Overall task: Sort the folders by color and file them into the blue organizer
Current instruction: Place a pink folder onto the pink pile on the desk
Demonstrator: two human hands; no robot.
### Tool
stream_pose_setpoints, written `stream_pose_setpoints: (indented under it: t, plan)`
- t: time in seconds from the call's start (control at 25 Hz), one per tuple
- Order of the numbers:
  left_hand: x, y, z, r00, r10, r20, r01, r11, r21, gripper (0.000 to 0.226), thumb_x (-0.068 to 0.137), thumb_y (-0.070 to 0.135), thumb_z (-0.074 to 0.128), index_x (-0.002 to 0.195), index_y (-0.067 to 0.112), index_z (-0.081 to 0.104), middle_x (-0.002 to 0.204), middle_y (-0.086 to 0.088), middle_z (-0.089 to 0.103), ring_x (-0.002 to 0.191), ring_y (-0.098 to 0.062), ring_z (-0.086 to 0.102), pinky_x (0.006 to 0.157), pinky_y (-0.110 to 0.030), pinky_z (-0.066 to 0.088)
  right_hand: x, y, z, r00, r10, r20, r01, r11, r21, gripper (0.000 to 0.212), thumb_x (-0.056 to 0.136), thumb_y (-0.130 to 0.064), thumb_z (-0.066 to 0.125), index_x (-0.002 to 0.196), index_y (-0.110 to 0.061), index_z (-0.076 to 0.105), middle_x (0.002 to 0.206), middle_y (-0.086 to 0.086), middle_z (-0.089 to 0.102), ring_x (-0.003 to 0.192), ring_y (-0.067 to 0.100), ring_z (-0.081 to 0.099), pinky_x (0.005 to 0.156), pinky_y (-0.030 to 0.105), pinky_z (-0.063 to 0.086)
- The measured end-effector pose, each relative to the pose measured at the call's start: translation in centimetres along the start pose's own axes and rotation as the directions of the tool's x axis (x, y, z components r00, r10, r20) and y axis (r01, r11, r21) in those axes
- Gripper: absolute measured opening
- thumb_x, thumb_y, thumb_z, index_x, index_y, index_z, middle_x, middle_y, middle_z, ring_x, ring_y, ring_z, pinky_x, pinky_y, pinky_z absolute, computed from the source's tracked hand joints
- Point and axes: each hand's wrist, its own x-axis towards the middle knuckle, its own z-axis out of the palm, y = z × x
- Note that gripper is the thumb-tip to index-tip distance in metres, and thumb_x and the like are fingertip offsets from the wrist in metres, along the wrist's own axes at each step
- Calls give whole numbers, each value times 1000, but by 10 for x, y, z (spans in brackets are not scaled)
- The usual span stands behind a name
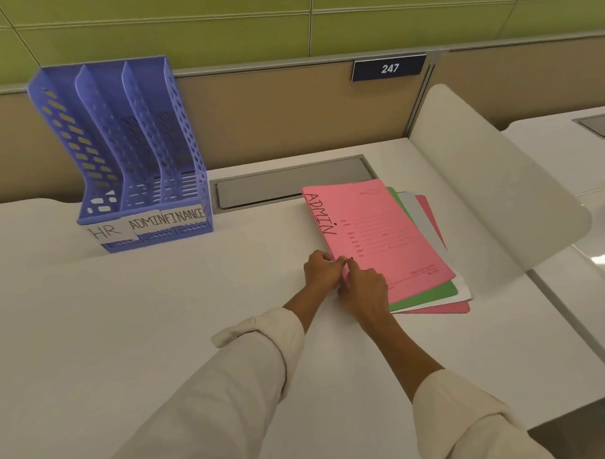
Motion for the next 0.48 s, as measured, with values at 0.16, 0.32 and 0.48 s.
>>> stream_pose_setpoints:
  t: [0.16, 0.32, 0.48]
  plan:
    - [-5, -8, 4, 999, -33, 2, 33, 996, -84, 17, 82, 20, 70, 73, 14, 57, 83, -9, 68, 77, -27, 62, 77, -37, 58, -7, 4, -4, 995, -68, -73, 73, 995, 71, 37, 87, -24, 59, 124, -17, 59, 81, 9, 73, 66, 31, 66, 63, 32, 55]
    - [-9, -9, -10, 1000, -23, -12, 19, 970, -242, 4, 88, 12, 59, 89, 14, 56, 101, -7, 68, 93, -29, 65, 85, -43, 58, -25, 13, -2, 957, -139, -256, 183, 970, 158, 47, 79, -44, 70, 114, -13, 66, 80, 4, 74, 62, 27, 68, 58, 30, 51]
    - [-18, -19, -55, 999, -41, -29, 26, 916, -400, 20, 92, 4, 50, 109, 15, 56, 109, -7, 64, 99, -29, 64, 88, -45, 56, -22, 12, -2, 945, -83, -315, 169, 951, 257, 59, 78, -53, 62, 117, -9, 63, 111, 12, 70, 100, 31, 65, 85, 45, 52]
